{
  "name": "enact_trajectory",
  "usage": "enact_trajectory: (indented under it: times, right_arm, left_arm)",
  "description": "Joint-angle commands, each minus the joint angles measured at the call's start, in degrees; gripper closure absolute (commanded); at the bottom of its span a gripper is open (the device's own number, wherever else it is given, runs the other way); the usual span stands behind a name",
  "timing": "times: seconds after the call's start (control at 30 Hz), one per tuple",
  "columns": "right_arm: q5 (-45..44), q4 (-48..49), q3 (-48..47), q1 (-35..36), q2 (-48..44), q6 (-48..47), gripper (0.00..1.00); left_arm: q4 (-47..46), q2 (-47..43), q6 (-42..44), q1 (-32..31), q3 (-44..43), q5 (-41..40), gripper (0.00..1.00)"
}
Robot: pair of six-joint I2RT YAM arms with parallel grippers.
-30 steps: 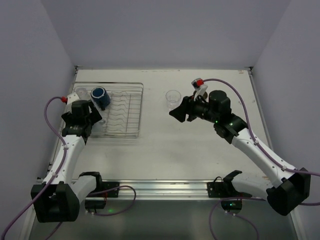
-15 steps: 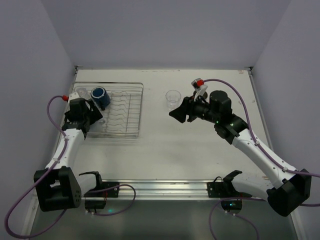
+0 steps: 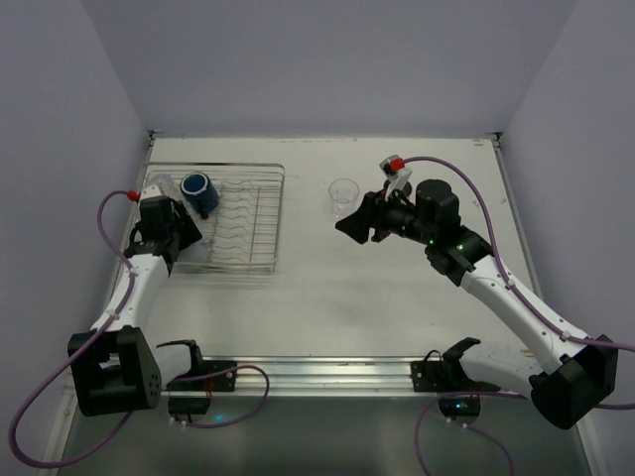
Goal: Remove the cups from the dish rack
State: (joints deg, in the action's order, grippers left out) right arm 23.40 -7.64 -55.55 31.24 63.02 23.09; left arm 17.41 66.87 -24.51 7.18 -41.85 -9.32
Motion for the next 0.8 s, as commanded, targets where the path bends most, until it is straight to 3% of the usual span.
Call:
enact_trajectory:
  times: [0.0, 0.07, 0.2, 0.37, 0.77]
  right_arm:
    - [-1.2, 1.9, 0.0, 0.3, -0.9, -0.4, 0.42]
    - [-0.9, 2.1, -0.1, 0.3, -0.4, -0.1, 0.42]
    - [0.1, 3.7, -0.1, 0.6, 0.3, 1.4, 0.42]
    - [0.5, 6.7, 0.2, 1.4, 0.9, 5.3, 0.40]
    - [8.4, 27.2, 3.5, 4.6, 5.2, 16.6, 0.39]
  left_arm:
    - [-1.2, -4.5, -0.1, 0.4, -0.2, 0.7, 0.84]
    - [-0.6, -5.7, 0.0, 0.4, -0.7, 1.5, 0.92]
    - [0.3, -8.8, 0.1, 0.4, -2.4, 3.8, 0.99]
    - [1.8, -10.9, 0.0, 0.4, -6.0, 5.3, 1.00]
    - [1.7, -13.0, -2.1, 0.2, -10.3, 9.0, 1.00]
